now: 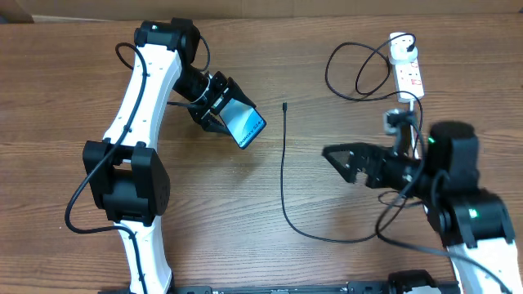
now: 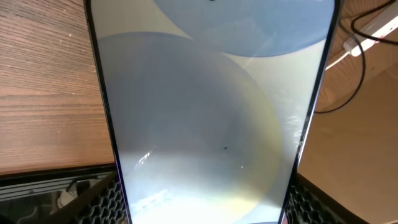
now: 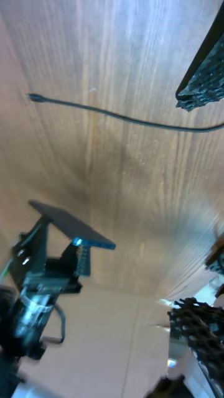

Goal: Plug charger to phone and switch on socket
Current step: 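Move the right gripper toward the phone's edge held by the left gripper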

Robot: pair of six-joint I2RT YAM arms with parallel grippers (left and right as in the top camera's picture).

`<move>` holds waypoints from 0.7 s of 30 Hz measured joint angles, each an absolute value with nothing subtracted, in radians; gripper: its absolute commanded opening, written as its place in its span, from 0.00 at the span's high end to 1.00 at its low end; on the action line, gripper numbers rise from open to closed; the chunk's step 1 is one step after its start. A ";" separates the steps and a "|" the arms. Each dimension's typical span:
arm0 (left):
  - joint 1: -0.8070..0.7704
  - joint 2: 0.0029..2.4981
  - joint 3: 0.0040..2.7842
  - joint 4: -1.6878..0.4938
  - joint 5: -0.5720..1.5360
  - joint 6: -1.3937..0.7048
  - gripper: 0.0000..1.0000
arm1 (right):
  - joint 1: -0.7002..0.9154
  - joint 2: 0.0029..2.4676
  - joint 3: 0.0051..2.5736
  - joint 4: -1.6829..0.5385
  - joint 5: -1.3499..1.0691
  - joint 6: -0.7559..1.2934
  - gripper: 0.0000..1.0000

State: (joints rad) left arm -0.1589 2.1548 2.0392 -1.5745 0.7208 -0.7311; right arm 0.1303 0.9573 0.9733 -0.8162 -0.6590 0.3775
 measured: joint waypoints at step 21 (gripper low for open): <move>-0.156 2.155 2.039 -1.517 0.793 -0.817 0.96 | 0.562 1.332 1.087 -0.580 -0.171 0.727 0.18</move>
State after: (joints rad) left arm -0.1562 2.1548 2.0392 -1.5173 0.7933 -0.8169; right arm 0.5617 1.3323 1.0874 -0.5804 -0.1715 0.7269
